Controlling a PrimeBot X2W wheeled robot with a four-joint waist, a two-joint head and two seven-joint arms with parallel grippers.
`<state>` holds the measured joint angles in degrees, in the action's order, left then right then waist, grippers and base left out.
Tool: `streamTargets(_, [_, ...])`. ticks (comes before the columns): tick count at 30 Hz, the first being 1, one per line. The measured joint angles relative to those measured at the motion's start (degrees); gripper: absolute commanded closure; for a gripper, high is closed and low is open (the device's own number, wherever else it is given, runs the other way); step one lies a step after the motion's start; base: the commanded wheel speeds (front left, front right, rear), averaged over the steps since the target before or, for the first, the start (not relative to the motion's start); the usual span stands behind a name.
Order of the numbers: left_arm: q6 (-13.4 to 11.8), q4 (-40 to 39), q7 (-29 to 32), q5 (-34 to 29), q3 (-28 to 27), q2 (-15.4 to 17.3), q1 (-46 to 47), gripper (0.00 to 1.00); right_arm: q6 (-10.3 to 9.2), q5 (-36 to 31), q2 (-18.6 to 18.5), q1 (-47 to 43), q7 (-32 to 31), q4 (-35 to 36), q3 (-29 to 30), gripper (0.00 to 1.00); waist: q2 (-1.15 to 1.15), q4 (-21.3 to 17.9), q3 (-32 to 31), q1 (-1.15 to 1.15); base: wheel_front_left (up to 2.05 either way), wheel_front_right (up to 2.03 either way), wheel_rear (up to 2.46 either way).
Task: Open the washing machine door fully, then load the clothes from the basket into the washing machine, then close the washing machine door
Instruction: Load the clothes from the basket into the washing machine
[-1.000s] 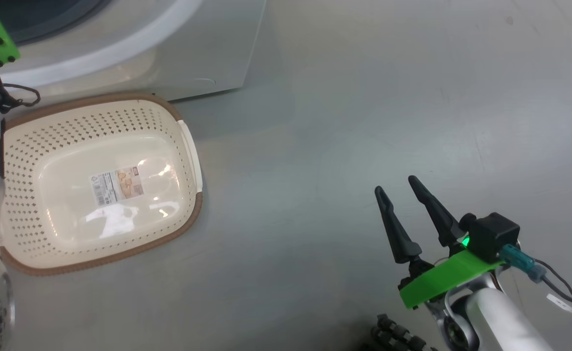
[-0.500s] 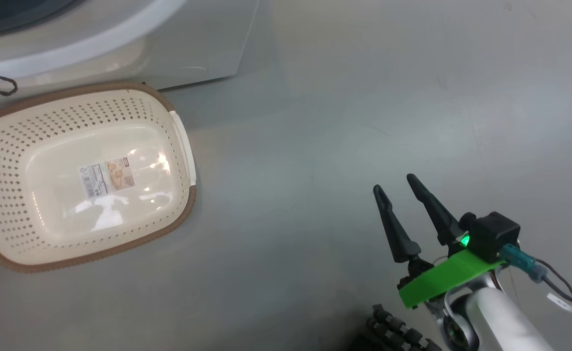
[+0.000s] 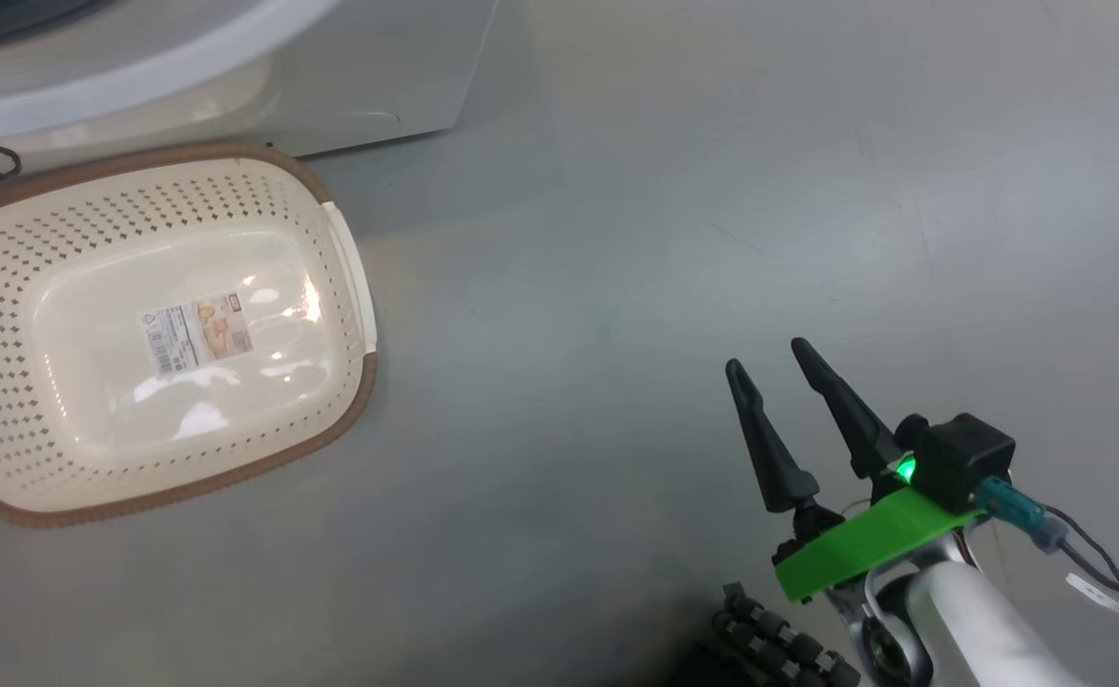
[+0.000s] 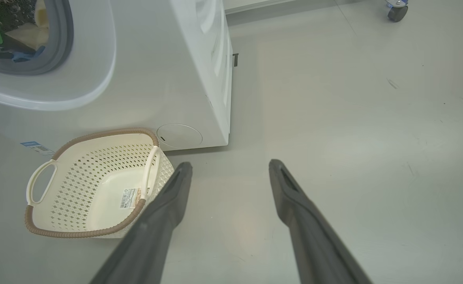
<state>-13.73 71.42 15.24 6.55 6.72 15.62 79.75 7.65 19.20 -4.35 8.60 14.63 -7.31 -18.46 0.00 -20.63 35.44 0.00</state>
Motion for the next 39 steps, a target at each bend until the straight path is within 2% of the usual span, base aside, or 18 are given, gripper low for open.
streamTargets(4, [0.0, 0.4, 0.0, 0.0, 0.6, 0.0, 0.3, 0.0, 0.0, 0.1, 0.2, 0.0, 0.0, 0.0, 0.0, 0.0, 0.0, 0.1, 0.2, 0.0, 0.0, 0.0, 0.0])
streamTargets(5, [0.0, 0.4, 0.0, 0.0, 0.8, 0.0, 0.3, 0.06, 0.0, 0.1, 0.2, 0.0, 0.0, 0.1, 0.0, 0.0, 0.0, 0.1, 0.3, 0.0, 0.0, 0.0, 0.0])
streamTargets(6, [0.0, 0.5, 0.0, 0.0, 0.8, 0.0, 0.4, 0.19, 0.0, 0.1, 0.3, 0.0, 0.0, 0.1, 0.0, 0.0, 0.0, 0.1, 0.4, 0.0, 0.0, 0.0, 0.0])
streamTargets(8, [0.0, 0.7, 0.0, 0.0, 0.9, 0.0, 0.4, 0.32, 0.0, 0.1, 0.3, 0.1, 0.0, 0.1, 0.0, 0.0, 0.0, 0.0, 0.5, 0.0, 0.0, 0.0, 0.0])
streamTargets(10, [0.0, 0.7, 0.0, 0.0, 1.0, 0.1, 0.5, 0.4, 0.0, 0.1, 0.3, 0.1, 0.0, 0.2, 0.1, 0.0, 0.0, 0.0, 0.6, 0.0, 0.0, 0.0, 0.0])
streamTargets(11, [0.0, 0.8, 0.0, 0.0, 1.0, 0.1, 0.7, 0.49, 0.0, 0.1, 0.3, 0.1, 0.0, 0.2, 0.1, 0.0, 0.0, 0.0, 0.7, 0.0, 0.0, 0.0, 0.0])
streamTargets(14, [0.0, 0.9, 0.0, 0.1, 1.3, 0.1, 1.1, 0.55, 0.0, 0.1, 0.3, 0.1, 0.0, 0.3, 0.3, 0.0, 0.0, 0.0, 1.0, 0.0, 0.0, 0.0, 0.0])
streamTargets(16, [0.0, 1.0, -0.1, 0.1, 1.5, 0.2, 1.1, 0.62, 0.0, 0.1, 0.3, 0.2, 0.0, 0.3, 0.4, 0.0, 0.0, 0.0, 1.0, 0.0, 0.0, 0.0, 0.0])
streamTargets(18, [0.0, 1.1, -0.1, 0.2, 1.6, 0.2, 1.2, 0.78, 0.0, 0.1, 0.4, 0.4, 0.0, 0.3, 0.4, 0.0, 0.0, 0.1, 1.0, 0.0, 0.0, 0.0, 0.0])
streamTargets(20, [0.0, 1.3, -0.1, 0.2, 1.9, 0.2, 1.3, 1.0, 0.0, 0.1, 0.5, 0.6, 0.0, 0.3, 0.4, 0.0, 0.0, 0.2, 0.9, 0.0, 0.0, 0.0, 0.0])
streamTargets(39, [0.1, 2.3, -0.5, 2.2, 2.9, -0.9, 1.4, 1.0, 0.0, 0.1, 0.7, 1.0, 0.0, -0.3, 0.4, 0.0, 0.0, 1.4, -1.6, 0.0, 0.0, 0.0, 0.0])
